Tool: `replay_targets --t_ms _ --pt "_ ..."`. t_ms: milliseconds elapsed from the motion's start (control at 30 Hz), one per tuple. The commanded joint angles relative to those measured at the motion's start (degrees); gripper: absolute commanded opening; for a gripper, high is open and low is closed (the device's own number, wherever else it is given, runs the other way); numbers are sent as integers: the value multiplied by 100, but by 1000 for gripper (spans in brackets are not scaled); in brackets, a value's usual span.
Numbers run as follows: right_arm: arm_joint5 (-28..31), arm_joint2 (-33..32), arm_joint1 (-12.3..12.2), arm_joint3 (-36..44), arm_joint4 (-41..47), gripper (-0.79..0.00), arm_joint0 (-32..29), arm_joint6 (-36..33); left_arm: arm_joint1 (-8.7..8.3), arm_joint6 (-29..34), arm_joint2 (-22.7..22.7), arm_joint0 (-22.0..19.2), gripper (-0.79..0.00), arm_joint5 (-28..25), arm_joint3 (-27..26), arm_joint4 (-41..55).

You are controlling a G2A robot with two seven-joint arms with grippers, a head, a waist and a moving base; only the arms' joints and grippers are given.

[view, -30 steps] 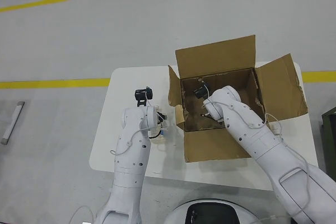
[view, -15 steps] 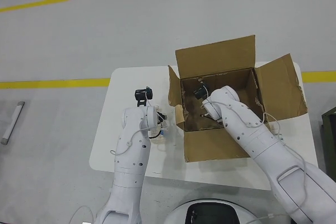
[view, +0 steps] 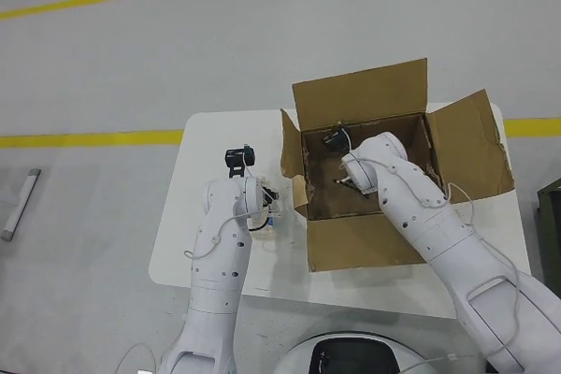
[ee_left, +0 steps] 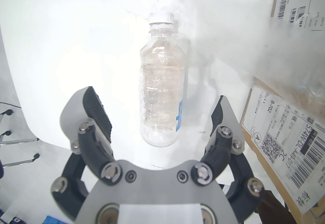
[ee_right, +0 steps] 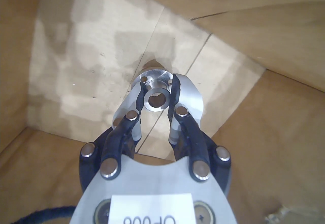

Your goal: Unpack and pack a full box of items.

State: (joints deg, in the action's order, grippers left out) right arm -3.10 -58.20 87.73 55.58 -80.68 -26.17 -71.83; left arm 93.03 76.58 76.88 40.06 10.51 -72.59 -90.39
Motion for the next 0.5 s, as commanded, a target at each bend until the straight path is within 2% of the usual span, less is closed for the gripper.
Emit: replay_targets --t_ms 0,233,300,467 --pt "-36 -234 -88 715 -112 -785 -231 -185 0 0 0 0 0 0 0 0" --pt "75 -1248 -407 3847 -677 -785 -1570 -870 0 0 0 0 0 0 0 0" --pt "145 -1415 -454 4502 -795 -785 -1926 -968 0 0 0 0 0 0 0 0" --pt "145 -1415 -454 4502 -795 -785 -1926 -968 0 0 0 0 0 0 0 0"
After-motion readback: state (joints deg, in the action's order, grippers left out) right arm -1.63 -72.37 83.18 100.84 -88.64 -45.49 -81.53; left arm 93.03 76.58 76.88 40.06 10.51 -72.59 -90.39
